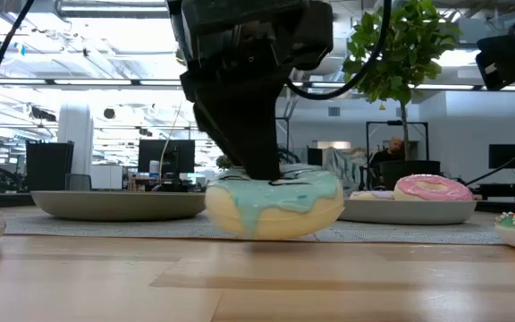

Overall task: Pick & Place donuts
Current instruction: Put the big light blue donut into the blue plate

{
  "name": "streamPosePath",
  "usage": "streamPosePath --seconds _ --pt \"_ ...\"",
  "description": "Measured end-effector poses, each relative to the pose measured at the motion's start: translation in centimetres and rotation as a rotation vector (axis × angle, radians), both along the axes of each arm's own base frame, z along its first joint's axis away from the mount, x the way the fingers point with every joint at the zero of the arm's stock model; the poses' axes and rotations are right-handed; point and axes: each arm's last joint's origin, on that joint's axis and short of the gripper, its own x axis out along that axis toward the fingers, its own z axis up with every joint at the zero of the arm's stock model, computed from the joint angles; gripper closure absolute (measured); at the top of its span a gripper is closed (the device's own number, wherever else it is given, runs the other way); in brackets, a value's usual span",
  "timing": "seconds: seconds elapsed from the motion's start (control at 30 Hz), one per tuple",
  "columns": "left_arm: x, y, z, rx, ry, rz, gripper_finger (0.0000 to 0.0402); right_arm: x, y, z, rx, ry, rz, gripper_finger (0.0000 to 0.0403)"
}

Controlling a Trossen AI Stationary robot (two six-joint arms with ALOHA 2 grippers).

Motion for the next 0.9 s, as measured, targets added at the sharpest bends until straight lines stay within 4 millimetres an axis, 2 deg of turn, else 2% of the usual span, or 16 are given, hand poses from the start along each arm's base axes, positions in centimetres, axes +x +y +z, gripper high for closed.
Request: streamPosePath --seconds 0.17,0.53,0.9 --pt "0.1 0.0 0.6 0.047 -0.038 -0.061 0.0289 0.0 0.0 0.0 0.000 0.000 0.000 0.0137" --pt "-0.6 1.4 5.2 0.297 -0.180 -0.107 0.0290 0.0 0.0 0.4 0.118 -0.005 -0.014 0.0137" --pt "-0.1 4.6 5.2 0.365 -0.113 -0.086 0.0290 0.2 0.2 1.1 0.168 -0.055 -0.012 0.0137"
